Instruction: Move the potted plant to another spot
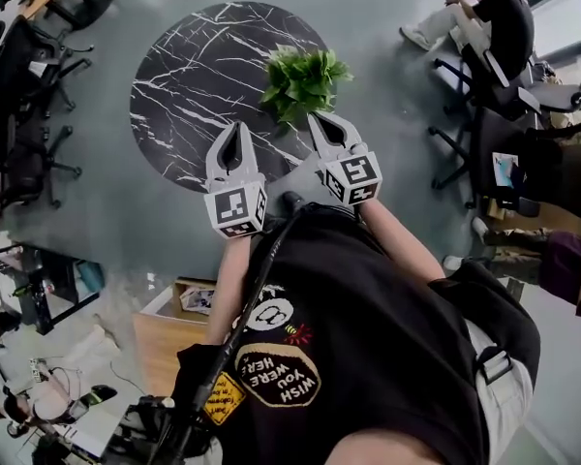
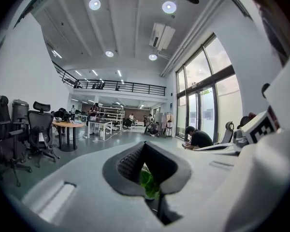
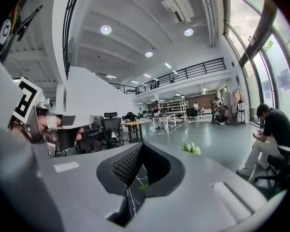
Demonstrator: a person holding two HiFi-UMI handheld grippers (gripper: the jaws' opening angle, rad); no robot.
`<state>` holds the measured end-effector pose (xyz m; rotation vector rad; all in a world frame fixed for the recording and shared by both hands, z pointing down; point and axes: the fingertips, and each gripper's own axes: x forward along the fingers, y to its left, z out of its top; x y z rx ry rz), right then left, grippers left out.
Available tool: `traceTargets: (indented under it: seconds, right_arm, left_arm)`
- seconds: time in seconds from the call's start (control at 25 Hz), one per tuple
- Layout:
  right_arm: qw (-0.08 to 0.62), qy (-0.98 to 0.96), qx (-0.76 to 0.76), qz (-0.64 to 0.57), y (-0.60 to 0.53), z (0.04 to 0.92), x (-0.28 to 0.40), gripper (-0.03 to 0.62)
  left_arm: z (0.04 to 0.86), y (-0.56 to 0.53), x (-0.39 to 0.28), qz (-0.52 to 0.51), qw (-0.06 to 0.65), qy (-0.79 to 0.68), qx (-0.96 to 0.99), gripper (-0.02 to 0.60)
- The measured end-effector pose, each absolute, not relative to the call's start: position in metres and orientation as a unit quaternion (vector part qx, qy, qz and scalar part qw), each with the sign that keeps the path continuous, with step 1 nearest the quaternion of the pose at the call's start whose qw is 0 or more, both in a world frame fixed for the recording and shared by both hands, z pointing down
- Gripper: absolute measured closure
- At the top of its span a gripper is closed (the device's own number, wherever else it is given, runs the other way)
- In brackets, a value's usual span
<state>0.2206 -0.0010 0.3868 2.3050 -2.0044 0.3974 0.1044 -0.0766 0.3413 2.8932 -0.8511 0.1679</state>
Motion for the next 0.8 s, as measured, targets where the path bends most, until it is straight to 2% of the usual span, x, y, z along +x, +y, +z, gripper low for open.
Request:
traceTargets:
  seconds: [0.8]
  right_arm:
    - [0.015,-0.650,0.750,0.125,0.005,0.371,0.214,0.592]
  left_arm:
    - [0.330,-0.060,0.092,0.052,0.053,-0.283,0.956,0.578]
